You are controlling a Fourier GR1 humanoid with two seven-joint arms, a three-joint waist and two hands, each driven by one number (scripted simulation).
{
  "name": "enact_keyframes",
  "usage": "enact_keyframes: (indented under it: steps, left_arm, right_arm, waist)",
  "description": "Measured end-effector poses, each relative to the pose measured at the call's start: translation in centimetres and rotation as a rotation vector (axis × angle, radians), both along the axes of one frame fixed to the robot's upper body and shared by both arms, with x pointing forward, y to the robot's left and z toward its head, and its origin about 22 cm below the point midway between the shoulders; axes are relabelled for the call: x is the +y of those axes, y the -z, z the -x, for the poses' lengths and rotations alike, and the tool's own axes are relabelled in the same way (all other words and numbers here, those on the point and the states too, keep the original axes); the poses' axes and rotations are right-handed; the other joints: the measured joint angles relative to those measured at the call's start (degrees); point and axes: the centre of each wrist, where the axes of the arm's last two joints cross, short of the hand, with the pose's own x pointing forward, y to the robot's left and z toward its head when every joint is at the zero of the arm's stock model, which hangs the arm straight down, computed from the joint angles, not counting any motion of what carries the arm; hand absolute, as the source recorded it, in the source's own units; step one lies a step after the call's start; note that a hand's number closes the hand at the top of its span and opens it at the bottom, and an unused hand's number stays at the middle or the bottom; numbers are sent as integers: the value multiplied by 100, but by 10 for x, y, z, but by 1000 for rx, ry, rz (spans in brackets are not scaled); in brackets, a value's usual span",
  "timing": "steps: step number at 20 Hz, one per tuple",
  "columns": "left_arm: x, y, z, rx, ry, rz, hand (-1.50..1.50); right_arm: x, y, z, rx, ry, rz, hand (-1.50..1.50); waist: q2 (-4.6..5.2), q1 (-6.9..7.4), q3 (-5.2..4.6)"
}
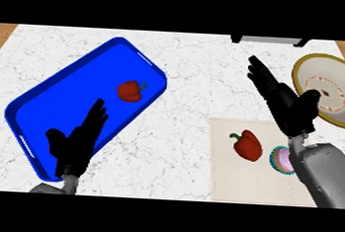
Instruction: Pick the cupcake from the placemat and place it in the bowl
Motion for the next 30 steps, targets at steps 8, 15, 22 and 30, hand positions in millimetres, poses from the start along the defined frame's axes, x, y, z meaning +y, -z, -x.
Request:
enact_keyframes:
  steps: [8,15,22,30]
  left_arm:
    - [64,-40,-21,-154,-130,-193,0]
    - [102,-54,-13,-167,-210,-267,0]
    - [103,-70,-20,-194,-177,-270,0]
    - [94,-71,-27,-212,-136,-265,0]
  right_arm:
    - [-85,-69,9,-255,43,326,-150]
    - [-136,-32,77,-217,329,553,-150]
    - [-135,-37,157,-219,399,630,-150]
    - [-131,-101,165,-186,429,695,-150]
  waist:
    - [-152,-292,54]
    - [-205,-564,102]
    - [-130,-362,108]
    - [-72,-97,107]
